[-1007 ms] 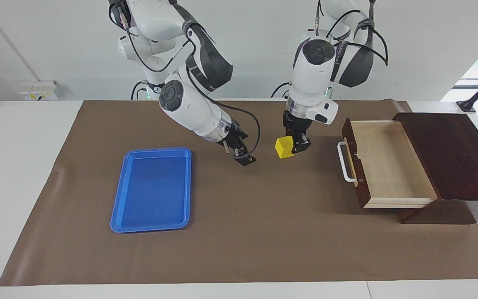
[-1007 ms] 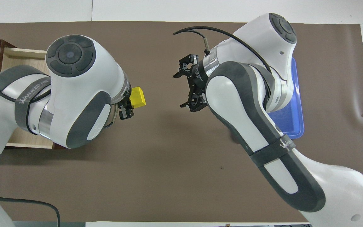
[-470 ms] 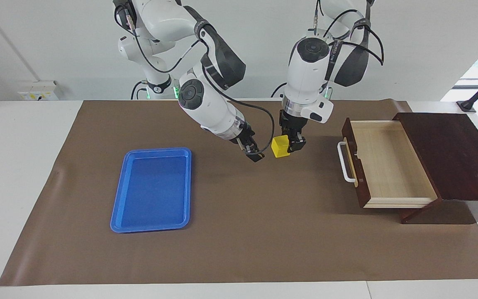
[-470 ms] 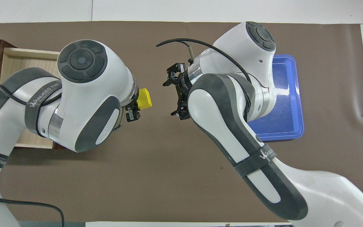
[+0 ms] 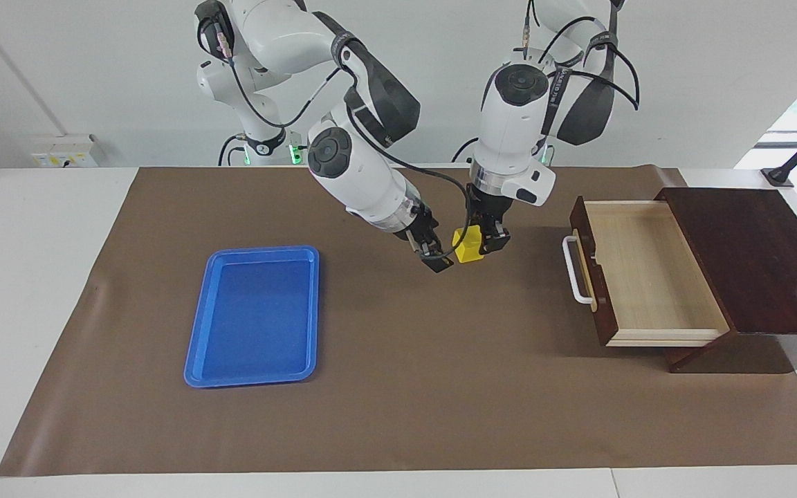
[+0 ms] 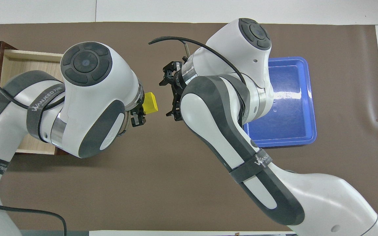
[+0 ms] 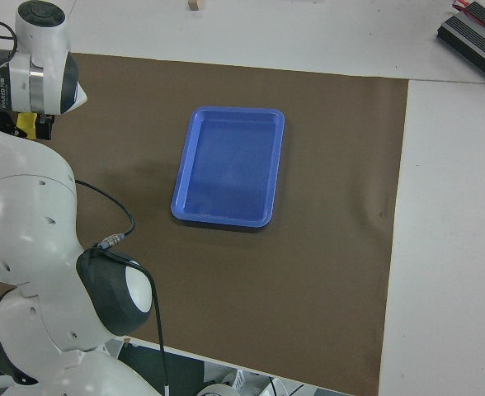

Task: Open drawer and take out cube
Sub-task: 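Bring the cube toward the right gripper and close the right gripper on it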

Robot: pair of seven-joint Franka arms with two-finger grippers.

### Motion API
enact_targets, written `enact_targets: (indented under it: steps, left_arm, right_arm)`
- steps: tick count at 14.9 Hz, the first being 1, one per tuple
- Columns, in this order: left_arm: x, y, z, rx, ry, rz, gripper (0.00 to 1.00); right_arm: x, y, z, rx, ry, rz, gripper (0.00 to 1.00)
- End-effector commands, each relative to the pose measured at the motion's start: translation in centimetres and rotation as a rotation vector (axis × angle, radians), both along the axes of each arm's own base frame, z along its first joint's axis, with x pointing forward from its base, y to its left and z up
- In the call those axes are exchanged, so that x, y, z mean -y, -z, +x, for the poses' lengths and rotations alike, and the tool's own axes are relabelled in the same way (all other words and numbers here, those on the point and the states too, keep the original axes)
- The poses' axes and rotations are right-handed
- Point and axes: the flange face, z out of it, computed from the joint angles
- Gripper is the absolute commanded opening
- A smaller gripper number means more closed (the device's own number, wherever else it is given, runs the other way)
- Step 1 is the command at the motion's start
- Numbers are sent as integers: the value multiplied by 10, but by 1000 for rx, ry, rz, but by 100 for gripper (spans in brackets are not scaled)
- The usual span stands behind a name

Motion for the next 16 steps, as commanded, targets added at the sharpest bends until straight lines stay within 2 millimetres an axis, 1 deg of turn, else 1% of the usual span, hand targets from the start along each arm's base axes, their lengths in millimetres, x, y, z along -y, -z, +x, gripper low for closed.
enact_targets:
  steps: [1,5,9,14,16]
  left_arm:
    - [0,1,-3,6,-1,-6,0]
    - [0,1,-3,6,-1,-6,0]
    - [4,5,-9,-1,24,0,0]
    - [4,6,-9,-2,24,1,0]
    - [4,6,-9,-2,24,1,0]
  right_arm:
    - [-16,-1,-4,1,-1,-19,98]
    - [-14,-1,-3,5,-7,-28,98]
    - [-12,7,2,-6,2,-18,95]
    - [-12,3,8,-21,54,71,95]
    - [-13,7,9,-29,65,86,95]
